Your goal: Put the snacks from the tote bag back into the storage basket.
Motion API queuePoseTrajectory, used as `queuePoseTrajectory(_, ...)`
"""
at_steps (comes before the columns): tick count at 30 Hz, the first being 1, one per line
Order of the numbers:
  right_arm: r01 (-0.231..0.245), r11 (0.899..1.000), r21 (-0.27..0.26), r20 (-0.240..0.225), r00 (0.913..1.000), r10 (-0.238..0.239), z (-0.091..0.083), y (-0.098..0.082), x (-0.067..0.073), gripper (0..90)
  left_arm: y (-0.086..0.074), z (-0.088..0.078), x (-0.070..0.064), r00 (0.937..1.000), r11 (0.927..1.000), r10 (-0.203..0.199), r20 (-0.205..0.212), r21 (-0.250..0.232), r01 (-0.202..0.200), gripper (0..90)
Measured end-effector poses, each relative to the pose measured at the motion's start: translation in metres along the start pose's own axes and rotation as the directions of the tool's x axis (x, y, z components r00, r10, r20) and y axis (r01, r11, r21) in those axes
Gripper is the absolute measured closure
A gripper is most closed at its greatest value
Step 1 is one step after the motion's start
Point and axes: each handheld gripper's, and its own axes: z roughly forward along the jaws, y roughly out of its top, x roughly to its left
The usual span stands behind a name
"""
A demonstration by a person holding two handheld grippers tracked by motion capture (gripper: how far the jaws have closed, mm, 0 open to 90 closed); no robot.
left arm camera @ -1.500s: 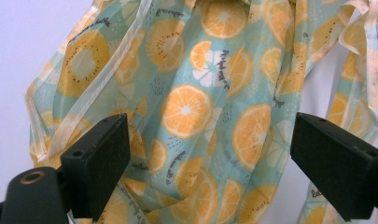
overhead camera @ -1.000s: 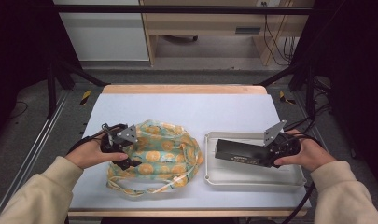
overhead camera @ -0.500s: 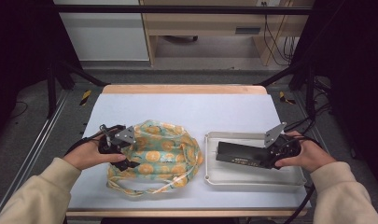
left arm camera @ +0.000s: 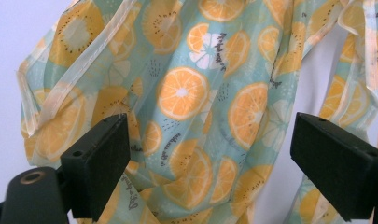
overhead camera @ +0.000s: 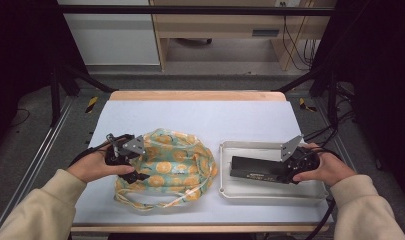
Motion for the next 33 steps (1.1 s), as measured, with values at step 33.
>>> queuePoseTrajectory(33, 0.047, 0.999, 0.001, -0.056, 0.9974, -0.046, 0.015, 0.003, 0.006, 42.4, -0.003, 0.0, 0.0, 0.9999, 0.9999, 0.009, 0.007, 0.01, -0.009, 12.1)
